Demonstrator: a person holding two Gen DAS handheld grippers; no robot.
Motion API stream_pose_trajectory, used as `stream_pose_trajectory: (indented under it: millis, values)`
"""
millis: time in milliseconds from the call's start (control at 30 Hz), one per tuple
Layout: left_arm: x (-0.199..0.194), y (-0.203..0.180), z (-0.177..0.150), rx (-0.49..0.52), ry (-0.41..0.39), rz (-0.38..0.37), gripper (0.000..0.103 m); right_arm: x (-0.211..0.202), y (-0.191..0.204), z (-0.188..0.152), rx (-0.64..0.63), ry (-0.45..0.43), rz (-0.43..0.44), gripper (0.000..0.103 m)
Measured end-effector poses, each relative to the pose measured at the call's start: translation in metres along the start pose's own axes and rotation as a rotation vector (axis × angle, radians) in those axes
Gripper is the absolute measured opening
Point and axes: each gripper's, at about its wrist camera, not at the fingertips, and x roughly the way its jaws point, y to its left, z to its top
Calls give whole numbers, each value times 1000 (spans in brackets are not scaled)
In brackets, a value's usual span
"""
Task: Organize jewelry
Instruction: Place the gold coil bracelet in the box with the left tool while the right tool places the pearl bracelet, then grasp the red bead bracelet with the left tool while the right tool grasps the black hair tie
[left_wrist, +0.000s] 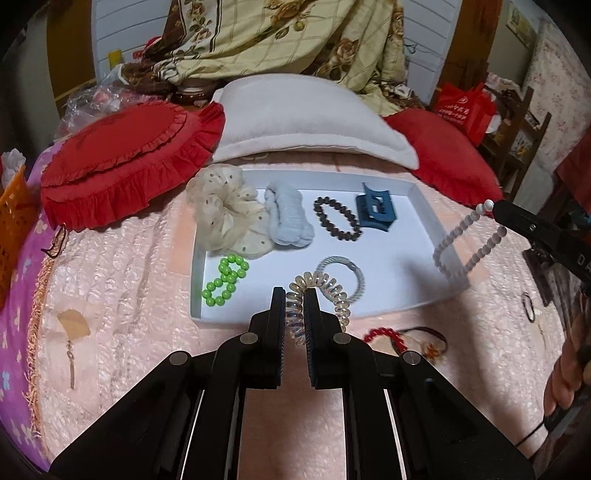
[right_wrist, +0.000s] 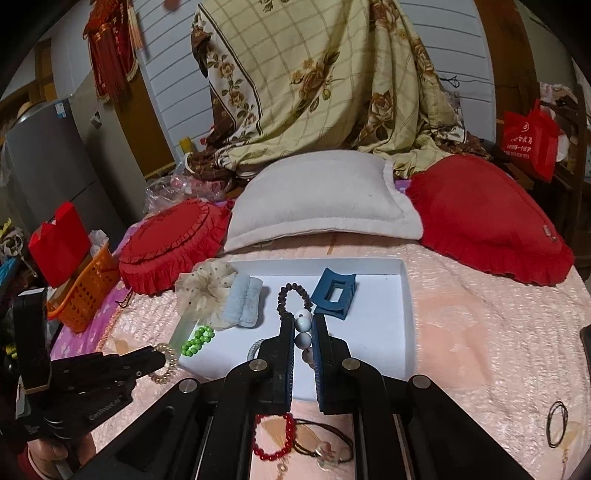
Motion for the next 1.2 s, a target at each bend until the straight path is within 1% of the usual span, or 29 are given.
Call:
stream_pose_trajectory:
  millis: [167,333,467,600,633,667,733,933,1000,1100,1200]
  values:
    - [33,4,10,5,40,55,8,28,5,3,28,27,19,9]
    - [68,14,11,0,86,114,8,61,-6,-8,83,85,23,9]
    - [85,27,6,-44,114,92,11,86,-22,-22,112,148,17,8]
    - [95,34,-1,-90,146,54,21,102,-31,-37,108,218,-10,9]
    - [96,34,-4,-93,152,54,21,103,-32,-40,105,224,-16,12]
    - [94,33,-6,-89,140,59,21,104,-34,-44,104,228,-21,20]
    - [91,30,-8,-73,137,69,22,104,-35,-48,108,226,-25,31]
    - [82,25,-16,-65,132,70,22,102,-43,-57,131,234,-25,32]
    - [78,26,-13,-79,124,64,22,99,-47,-58,140,237,-23,32]
    - [50,31,-10,-107,72,39,22,76,-55,-50,166,183,-11,32]
    - [17,27,-13,-86,6,31,22,44,-65,-48,170,131,8,32]
